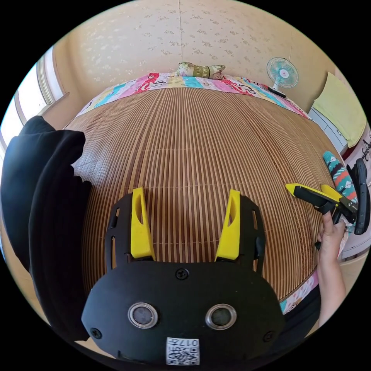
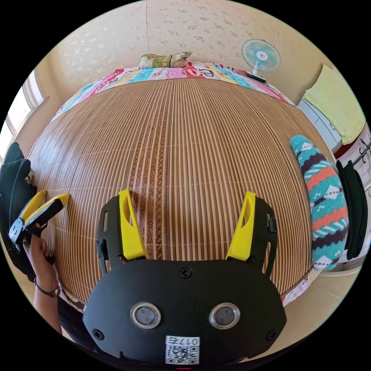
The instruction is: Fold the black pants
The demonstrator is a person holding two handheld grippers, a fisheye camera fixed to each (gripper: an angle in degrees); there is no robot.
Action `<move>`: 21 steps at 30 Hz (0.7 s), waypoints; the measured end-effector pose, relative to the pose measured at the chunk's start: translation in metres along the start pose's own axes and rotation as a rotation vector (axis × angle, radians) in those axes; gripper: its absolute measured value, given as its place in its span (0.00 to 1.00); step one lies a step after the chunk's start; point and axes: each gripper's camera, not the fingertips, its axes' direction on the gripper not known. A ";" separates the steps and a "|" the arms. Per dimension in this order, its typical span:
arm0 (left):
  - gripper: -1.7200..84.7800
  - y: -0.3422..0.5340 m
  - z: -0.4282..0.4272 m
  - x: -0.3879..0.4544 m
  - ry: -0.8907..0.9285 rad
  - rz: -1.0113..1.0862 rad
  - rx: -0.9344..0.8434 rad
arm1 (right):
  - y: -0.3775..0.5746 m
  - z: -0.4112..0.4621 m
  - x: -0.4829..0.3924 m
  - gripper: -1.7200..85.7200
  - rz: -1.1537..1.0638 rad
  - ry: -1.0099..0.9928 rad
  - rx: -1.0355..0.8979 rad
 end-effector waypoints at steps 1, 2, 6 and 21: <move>0.34 0.002 0.003 -0.002 -0.001 0.000 0.003 | 0.002 -0.002 -0.002 0.44 -0.002 -0.001 0.004; 0.34 0.004 0.005 -0.004 -0.006 0.004 0.006 | 0.003 -0.002 -0.002 0.44 -0.003 -0.001 0.006; 0.34 0.010 0.013 -0.012 -0.005 0.007 0.014 | 0.008 -0.008 -0.007 0.44 -0.009 -0.001 0.016; 0.25 0.027 0.035 -0.039 0.030 0.129 0.051 | 0.019 -0.027 -0.014 0.41 -0.037 -0.006 0.041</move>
